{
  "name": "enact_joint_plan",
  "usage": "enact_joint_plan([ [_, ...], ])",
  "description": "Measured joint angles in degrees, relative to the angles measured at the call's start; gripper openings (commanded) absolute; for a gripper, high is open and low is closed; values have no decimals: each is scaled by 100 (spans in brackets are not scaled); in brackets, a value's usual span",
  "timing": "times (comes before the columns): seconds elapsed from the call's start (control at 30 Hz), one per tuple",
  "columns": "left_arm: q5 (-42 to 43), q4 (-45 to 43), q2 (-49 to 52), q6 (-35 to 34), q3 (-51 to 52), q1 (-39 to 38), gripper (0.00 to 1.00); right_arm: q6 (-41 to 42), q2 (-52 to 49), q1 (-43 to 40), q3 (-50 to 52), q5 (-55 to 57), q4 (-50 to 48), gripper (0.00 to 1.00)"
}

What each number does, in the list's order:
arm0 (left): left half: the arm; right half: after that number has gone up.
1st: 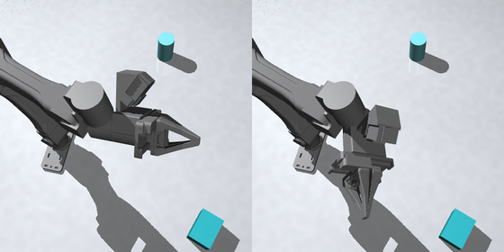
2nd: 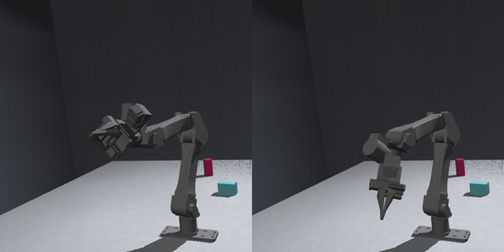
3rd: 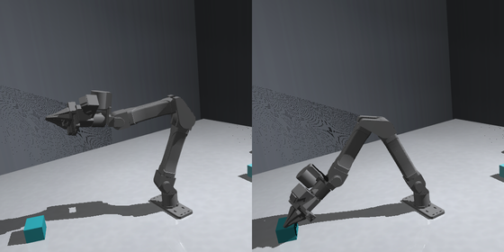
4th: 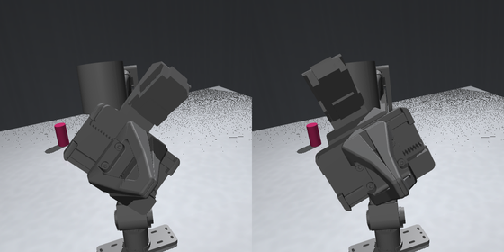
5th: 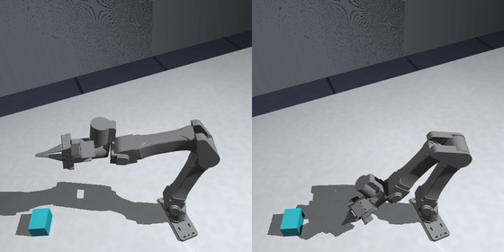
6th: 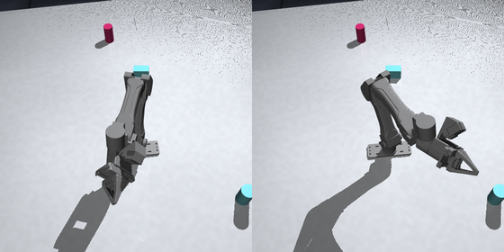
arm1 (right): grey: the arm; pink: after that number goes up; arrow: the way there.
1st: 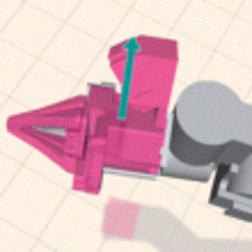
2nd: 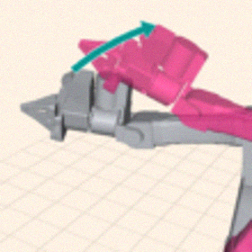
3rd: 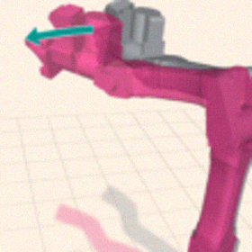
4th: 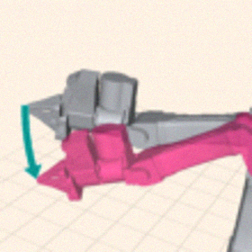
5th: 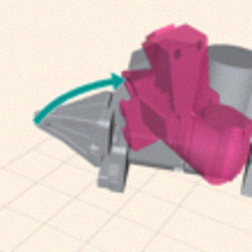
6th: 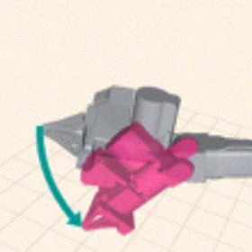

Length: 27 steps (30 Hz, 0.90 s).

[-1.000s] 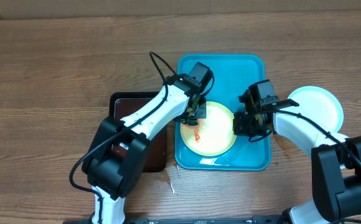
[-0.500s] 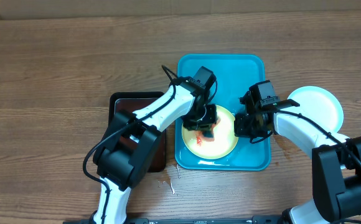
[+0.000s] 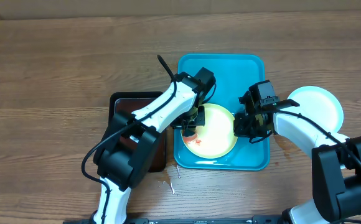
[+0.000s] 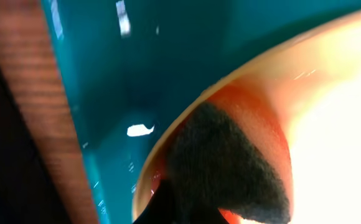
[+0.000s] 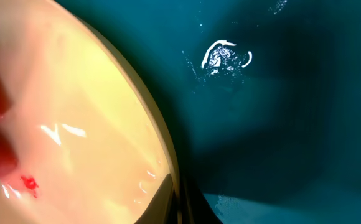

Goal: Clean dirty plates on tray and stack at the side
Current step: 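Scrub the yellow plate with the sponge while the right gripper holds its rim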

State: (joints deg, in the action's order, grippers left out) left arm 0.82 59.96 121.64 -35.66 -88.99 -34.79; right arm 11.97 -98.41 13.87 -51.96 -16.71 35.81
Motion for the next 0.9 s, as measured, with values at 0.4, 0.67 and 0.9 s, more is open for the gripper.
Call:
enact_joint_plan([
  [0.4,1700,-1397,133,168,-11,-238,4,2,0,0,0,-2,-4,4],
  [0.67,2164,-1091,214,129,-31,-686,4,2,0,0,0,-4,20,4],
  [0.9,1864,42,214,39,-52,-382,4,2,0,2,0,-42,26,4],
])
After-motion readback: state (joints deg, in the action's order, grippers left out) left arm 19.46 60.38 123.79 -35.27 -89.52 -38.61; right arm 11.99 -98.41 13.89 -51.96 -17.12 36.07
